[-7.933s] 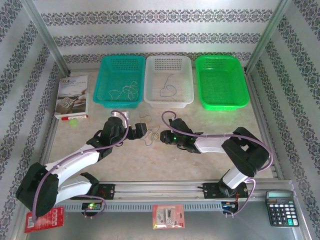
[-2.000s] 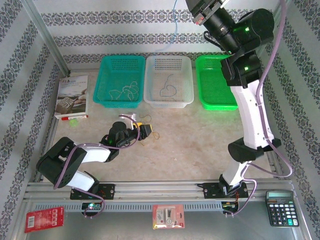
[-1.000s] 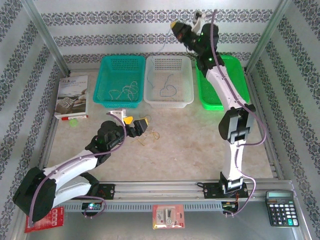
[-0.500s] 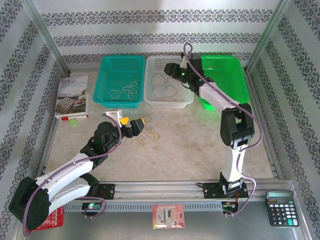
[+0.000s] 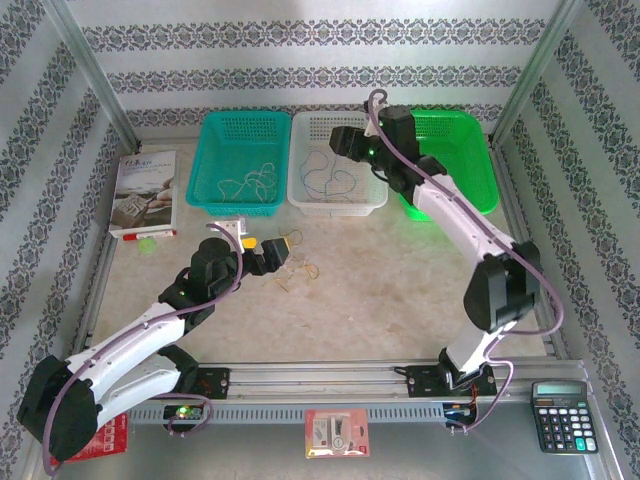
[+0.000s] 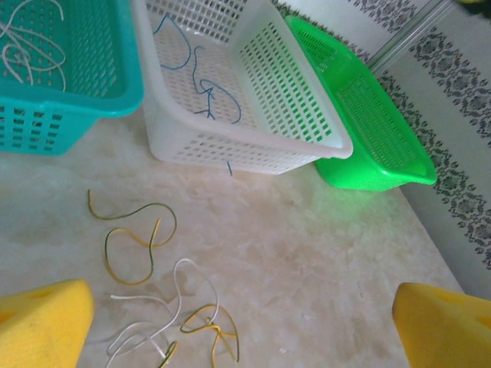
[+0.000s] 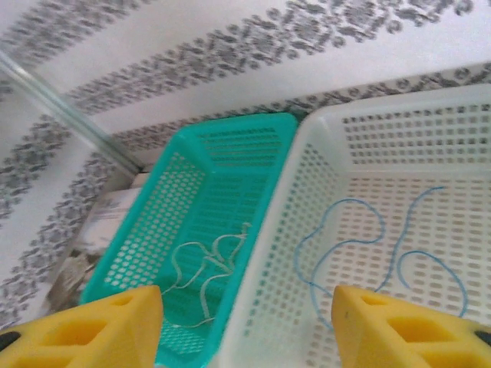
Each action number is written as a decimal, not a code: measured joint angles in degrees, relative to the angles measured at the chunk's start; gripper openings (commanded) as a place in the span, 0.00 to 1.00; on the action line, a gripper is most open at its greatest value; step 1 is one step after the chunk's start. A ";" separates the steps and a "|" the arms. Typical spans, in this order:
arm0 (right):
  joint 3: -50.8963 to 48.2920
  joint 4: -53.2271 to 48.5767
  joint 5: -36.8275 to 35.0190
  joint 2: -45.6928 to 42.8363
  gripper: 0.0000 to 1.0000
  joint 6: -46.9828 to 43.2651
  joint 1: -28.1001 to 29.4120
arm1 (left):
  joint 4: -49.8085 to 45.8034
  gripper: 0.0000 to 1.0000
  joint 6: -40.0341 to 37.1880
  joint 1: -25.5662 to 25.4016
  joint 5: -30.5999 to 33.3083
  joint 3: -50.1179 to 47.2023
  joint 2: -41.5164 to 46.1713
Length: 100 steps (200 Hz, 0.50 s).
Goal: Untangle the cables
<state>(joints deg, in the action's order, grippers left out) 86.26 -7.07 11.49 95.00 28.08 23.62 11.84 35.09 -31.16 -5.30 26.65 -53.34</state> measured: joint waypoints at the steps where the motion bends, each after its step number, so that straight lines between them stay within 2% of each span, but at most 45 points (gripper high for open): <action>1: -0.20 0.02 0.00 -0.20 0.59 0.00 0.13 | -0.22 1.00 0.04 0.00 0.02 0.00 0.00; 45: -16.09 4.55 0.09 -8.37 0.55 1.14 7.54 | -8.26 1.00 1.53 0.02 2.67 1.29 0.04; 75: -24.22 5.11 -0.42 -9.11 0.52 1.73 12.17 | -14.58 1.00 2.73 0.04 6.05 2.10 0.90; 100: -26.82 5.38 -1.70 -8.55 0.46 1.66 16.00 | -16.55 1.00 3.26 0.48 7.32 2.10 1.75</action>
<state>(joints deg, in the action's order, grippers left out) 59.44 -1.69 9.78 86.46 29.74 39.62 -4.71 38.35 -30.68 2.02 28.75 -51.59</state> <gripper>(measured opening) 0.492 0.998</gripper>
